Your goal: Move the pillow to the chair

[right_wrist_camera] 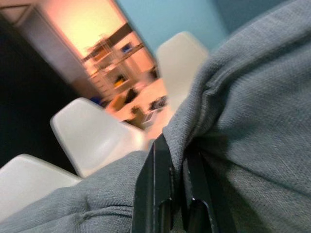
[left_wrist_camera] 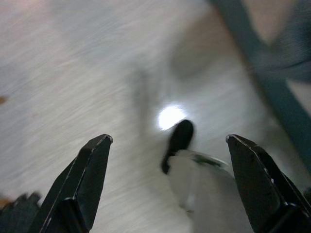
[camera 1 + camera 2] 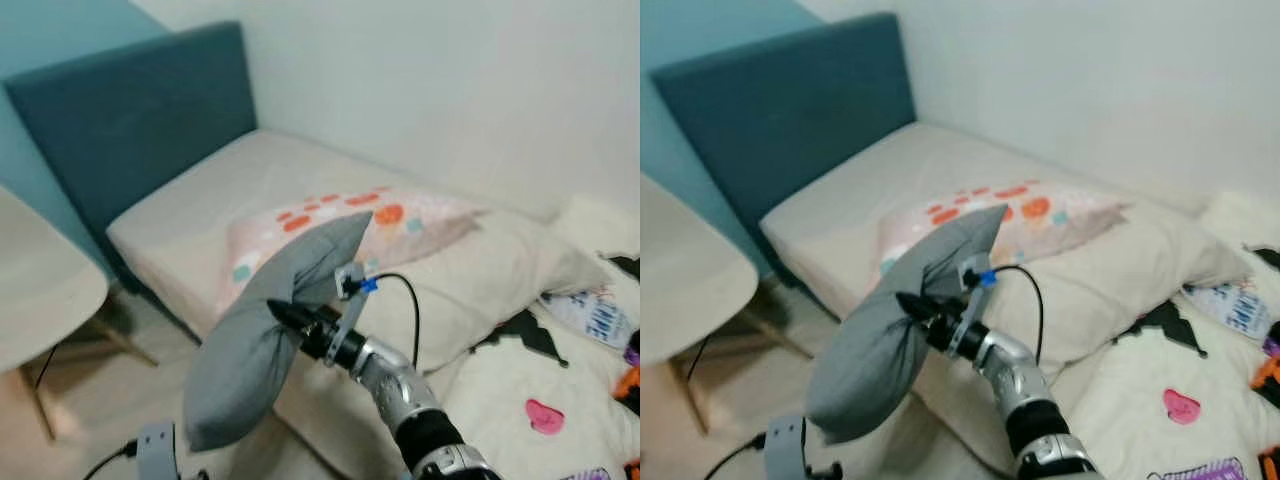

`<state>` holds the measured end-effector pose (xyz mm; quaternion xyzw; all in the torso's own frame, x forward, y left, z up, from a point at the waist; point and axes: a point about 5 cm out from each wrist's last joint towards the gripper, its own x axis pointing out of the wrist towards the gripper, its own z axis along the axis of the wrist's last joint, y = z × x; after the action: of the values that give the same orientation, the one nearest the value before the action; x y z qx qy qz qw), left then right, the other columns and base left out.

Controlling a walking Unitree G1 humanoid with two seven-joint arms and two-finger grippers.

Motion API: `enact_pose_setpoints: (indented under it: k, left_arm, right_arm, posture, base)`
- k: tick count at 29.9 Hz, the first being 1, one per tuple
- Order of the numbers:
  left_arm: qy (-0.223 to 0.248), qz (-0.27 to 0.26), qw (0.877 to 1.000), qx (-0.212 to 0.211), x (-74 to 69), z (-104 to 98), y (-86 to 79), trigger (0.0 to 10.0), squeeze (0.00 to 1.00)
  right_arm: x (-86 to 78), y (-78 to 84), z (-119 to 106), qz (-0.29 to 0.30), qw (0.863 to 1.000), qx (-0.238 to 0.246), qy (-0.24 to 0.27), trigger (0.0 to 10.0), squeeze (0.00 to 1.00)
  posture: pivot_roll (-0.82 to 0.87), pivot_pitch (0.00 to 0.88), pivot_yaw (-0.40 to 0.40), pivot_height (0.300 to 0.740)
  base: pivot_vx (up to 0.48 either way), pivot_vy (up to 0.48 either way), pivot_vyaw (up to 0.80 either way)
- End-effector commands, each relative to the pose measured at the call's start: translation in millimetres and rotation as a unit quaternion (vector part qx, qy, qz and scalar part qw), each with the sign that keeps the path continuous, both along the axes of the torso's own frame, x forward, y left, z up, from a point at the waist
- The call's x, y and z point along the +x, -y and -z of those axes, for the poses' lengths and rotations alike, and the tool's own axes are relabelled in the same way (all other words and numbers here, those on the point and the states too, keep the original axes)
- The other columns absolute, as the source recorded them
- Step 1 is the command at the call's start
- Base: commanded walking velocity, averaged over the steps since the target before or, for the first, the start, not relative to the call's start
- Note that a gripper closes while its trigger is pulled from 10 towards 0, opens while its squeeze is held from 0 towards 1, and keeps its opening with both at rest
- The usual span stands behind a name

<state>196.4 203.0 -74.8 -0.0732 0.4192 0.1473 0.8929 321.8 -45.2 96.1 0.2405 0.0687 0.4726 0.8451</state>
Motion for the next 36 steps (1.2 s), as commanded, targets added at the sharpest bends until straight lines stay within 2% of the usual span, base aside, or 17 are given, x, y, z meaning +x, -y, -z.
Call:
enact_pose_setpoints:
  k: [1,10,15,20,22,23,24,25,26,28,29,31,32,34,35,36]
  left_arm:
    - [-0.013,0.003,1.0,0.008,-8.4,4,-4.8,10.0,0.0]
    - [-0.012,0.022,1.0,0.017,-7.9,3,-4.4,10.0,0.0]
    - [-0.001,0.033,0.999,0.019,-5.0,2,-2.9,10.0,0.0]
    - [0.002,0.036,0.999,0.017,-4.0,1,-1.9,10.0,0.0]
    - [0.004,0.037,0.999,0.013,-3.1,1,-0.9,10.0,0.0]
    - [0.008,0.037,0.999,0.008,-1.9,0,0.4,10.0,0.0]
    - [0.008,0.037,0.999,0.008,-1.9,0,0.4,10.0,0.0]
    - [0.011,0.039,0.999,0.005,-0.9,0,1.4,10.0,0.0]
    - [0.011,0.039,0.999,0.005,-0.9,0,1.4,10.0,0.0]
    - [0.015,0.04,0.999,0.002,0.4,-1,2.5,10.0,0.0]
    - [0.015,0.04,0.999,0.002,0.4,-1,2.5,10.0,0.0]
    - [0.017,0.038,0.999,-0.002,1.2,-1,3.2,10.0,0.0]
    - [0.017,0.038,0.999,-0.002,1.2,-1,3.2,10.0,0.0]
    - [0.012,0.037,0.999,-0.002,-0.4,0,3.0,10.0,0.0]
    - [0.012,0.037,0.999,-0.002,-0.4,0,3.0,10.0,0.0]
    - [0.009,0.038,0.999,-0.001,-1.8,1,2.7,10.0,0.0]
  right_arm:
    - [-1.5,-18.1,-13,-0.024,0.999,0.036,0.028,10.0,0.0]
    - [-3.0,-15.9,-3,-0.022,1.0,0.016,0.013,10.0,0.0]
    - [-4.1,-7.1,10,-0.006,1.0,-0.006,-0.009,10.0,0.0]
    - [-4.1,-3.3,14,0.002,1.0,-0.013,-0.015,10.0,0.0]
    - [-4.1,0.7,19,0.01,0.999,-0.032,-0.022,10.0,0.0]
    - [-4.7,5.8,27,0.021,0.998,-0.058,-0.03,10.0,0.0]
    - [-4.7,5.8,27,0.021,0.998,-0.058,-0.03,10.0,0.0]
    - [-5.7,13.1,38,0.042,0.993,-0.107,-0.04,10.0,0.0]
    - [-5.7,13.1,38,0.042,0.993,-0.107,-0.04,10.0,0.0]
    - [-10.6,31.2,61,0.081,0.973,-0.204,-0.065,10.0,0.0]
    - [-10.6,31.2,61,0.081,0.973,-0.204,-0.065,10.0,0.0]
    - [-17.8,53.8,82,0.123,0.941,-0.3,-0.095,10.0,0.0]
    - [-17.8,53.8,82,0.123,0.941,-0.3,-0.095,10.0,0.0]
    - [-30.7,81.0,104,0.164,0.902,-0.377,-0.13,10.0,0.0]
    - [-30.7,81.0,104,0.164,0.902,-0.377,-0.13,10.0,0.0]
    - [-37.1,91.8,111,0.178,0.886,-0.404,-0.144,10.0,0.0]
  posture:
    - [-0.08,0.048,0.027,0.701]
    - [-0.07,0.038,0.026,0.701]
    - [-0.07,0.037,0.029,0.701]
    - [-0.08,0.037,0.029,0.701]
    - [-0.08,0.037,0.029,0.701]
    - [-0.08,0.041,0.029,0.701]
    - [-0.08,0.041,0.029,0.701]
    - [-0.08,0.043,0.029,0.701]
    - [-0.08,0.043,0.029,0.701]
    - [-0.07,0.046,0.026,0.701]
    - [-0.07,0.046,0.026,0.701]
    - [-0.07,0.049,0.024,0.701]
    - [-0.07,0.049,0.024,0.701]
    - [-0.08,0.05,0.023,0.701]
    - [-0.08,0.05,0.023,0.701]
    - [-0.08,0.05,0.023,0.701]
  base:
    - [0.0,0.0,0.8]
    - [0.0,0.0,0.8]
    - [0.0,0.0,0.8]
    - [0.0,0.0,0.8]
    - [0.0,0.0,0.8]
    - [0.0,0.0,0.8]
    - [0.0,0.0,0.8]
    - [0.0,0.0,0.8]
    - [0.0,0.0,0.8]
    - [0.381,0.0,0.0]
    - [0.48,0.0,0.0]
    - [0.48,0.0,0.0]
    - [0.48,0.0,0.0]
    - [0.48,0.0,0.0]
    - [0.48,0.0,0.0]
    - [0.48,0.0,0.0]
